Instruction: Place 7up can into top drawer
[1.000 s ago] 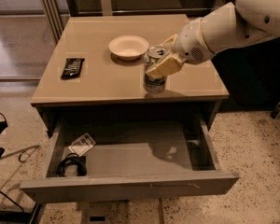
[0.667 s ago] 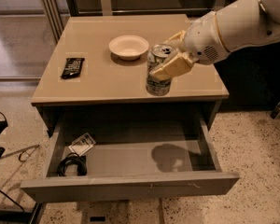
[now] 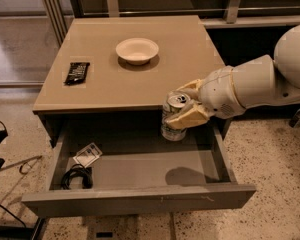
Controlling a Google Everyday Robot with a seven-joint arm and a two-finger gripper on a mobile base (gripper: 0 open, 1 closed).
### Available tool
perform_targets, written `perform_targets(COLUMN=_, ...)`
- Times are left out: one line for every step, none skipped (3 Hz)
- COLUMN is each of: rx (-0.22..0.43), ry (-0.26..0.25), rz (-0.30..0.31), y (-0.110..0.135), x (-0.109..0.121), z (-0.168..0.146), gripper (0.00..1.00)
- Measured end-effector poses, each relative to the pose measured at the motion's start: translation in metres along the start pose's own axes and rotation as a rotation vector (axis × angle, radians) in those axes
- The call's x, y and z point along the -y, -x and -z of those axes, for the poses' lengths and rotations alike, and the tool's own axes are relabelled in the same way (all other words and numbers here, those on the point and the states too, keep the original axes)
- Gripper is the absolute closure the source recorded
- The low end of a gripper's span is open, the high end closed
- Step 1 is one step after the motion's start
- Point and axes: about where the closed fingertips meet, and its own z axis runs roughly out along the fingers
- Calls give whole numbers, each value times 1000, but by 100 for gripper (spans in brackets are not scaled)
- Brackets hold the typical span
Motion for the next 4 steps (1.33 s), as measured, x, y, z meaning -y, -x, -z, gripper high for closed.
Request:
perform_targets(rx=0, ry=3, rz=6, y=-3, x=-1, z=-3, gripper=100)
perform_targets(rx=0, ry=17, rz=35, y=-19, x=-7, z=-18, gripper=100)
perform_targets(rx=35, ry=31, rz=57, y=-42, x=-19, z=-48, gripper=100)
perform_targets(rx=77, ry=36, rz=76, y=-72, x=-32, z=-85, gripper=100)
